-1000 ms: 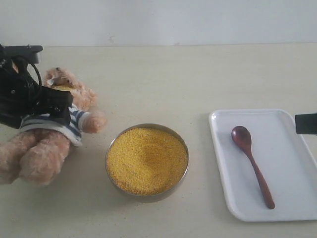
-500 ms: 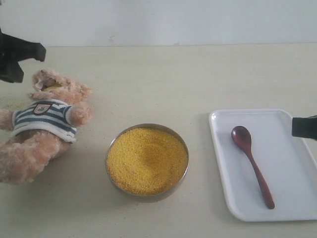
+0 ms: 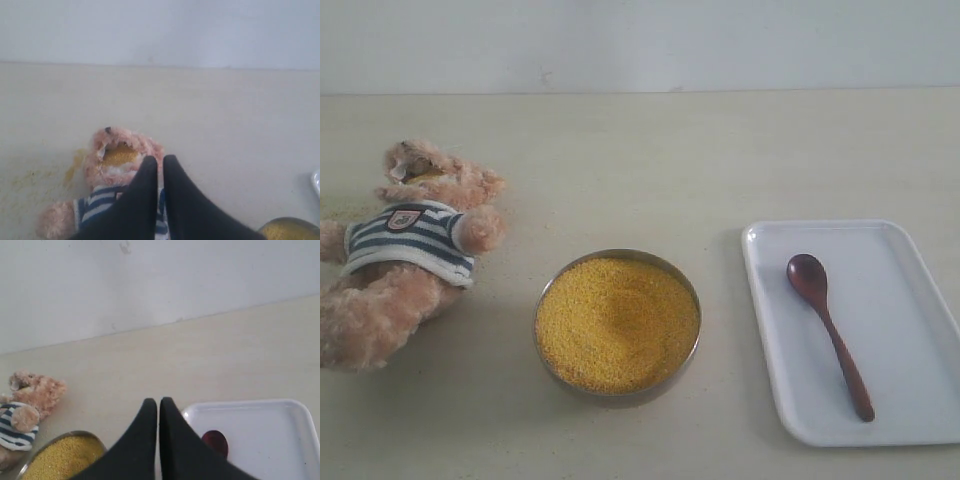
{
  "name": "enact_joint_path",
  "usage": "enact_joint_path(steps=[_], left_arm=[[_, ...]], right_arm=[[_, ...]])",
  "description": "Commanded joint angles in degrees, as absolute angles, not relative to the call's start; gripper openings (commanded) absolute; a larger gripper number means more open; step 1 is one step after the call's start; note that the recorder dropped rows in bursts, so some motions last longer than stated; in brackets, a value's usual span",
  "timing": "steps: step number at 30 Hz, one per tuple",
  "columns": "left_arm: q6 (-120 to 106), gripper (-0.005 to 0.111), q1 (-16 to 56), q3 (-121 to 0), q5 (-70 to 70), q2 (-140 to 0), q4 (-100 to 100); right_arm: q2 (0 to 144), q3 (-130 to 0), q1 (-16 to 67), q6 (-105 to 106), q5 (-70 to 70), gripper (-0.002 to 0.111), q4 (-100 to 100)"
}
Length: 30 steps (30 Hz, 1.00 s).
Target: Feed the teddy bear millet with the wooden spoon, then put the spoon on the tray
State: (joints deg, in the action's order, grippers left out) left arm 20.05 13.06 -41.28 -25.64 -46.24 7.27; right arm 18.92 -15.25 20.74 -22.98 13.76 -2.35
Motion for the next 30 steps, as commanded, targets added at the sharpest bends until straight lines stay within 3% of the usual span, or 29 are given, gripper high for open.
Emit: enact_joint_path(steps=[1, 11, 24, 30], left_arm=[[20.6, 0.005, 13.2, -35.8, -21.2, -37.7, 7.0], [20.6, 0.005, 13.2, -34.3, -21.0, -27.4, 7.0], [15.4, 0.005, 13.1, -33.9, -21.3, -25.3, 8.6], [11.3, 0.005, 6.5, -25.4, -17.5, -20.4, 5.2]], right_arm=[[14.5, -14.7, 20.6, -23.0, 12.2, 0.001, -2.3], [13.8, -14.7, 20.6, -23.0, 11.7, 0.001, -2.3], [13.8, -14.7, 20.6, -23.0, 11.7, 0.001, -2.3], [13.8, -14.7, 20.6, -23.0, 11.7, 0.001, -2.3]])
